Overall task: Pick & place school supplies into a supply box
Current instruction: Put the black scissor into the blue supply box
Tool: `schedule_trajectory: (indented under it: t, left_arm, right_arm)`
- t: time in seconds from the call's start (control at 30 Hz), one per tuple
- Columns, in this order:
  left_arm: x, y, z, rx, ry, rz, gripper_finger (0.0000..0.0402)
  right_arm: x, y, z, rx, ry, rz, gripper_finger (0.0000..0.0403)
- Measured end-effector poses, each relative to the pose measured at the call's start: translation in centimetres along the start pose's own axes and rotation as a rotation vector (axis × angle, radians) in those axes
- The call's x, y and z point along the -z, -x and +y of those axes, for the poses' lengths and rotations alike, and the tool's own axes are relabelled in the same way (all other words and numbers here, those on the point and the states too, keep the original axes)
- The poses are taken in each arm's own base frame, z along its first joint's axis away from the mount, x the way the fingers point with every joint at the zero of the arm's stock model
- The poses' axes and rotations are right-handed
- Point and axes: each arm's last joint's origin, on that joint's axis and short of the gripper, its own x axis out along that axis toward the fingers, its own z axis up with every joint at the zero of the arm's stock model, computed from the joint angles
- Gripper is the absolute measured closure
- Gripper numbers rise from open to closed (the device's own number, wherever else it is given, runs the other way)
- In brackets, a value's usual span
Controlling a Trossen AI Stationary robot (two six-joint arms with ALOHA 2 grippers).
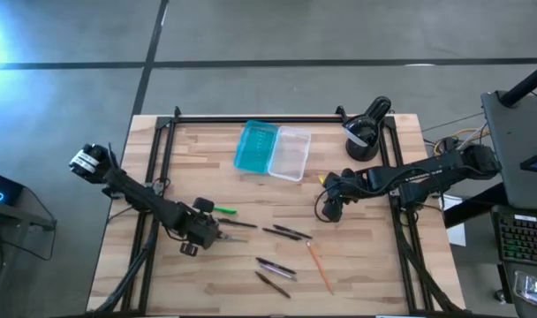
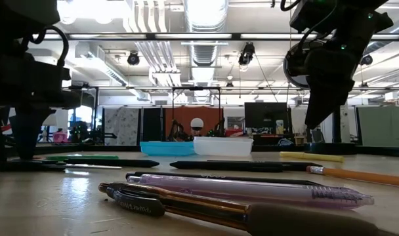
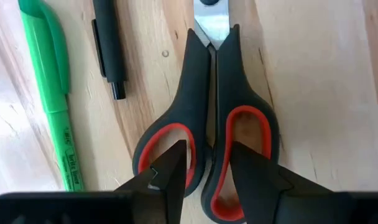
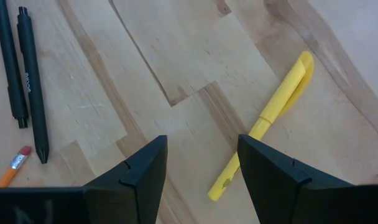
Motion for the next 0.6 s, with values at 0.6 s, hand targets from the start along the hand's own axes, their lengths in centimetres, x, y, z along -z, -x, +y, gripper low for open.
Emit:
schedule_trajectory:
  t: [0.6]
  left_arm:
    - [0.7, -0.6, 0.0, 0.0, -0.031, 0.024, 0.0341]
  right_arm:
    - [0.2, -0.1, -0.1, 0.006, 0.002, 0.005, 0.0213]
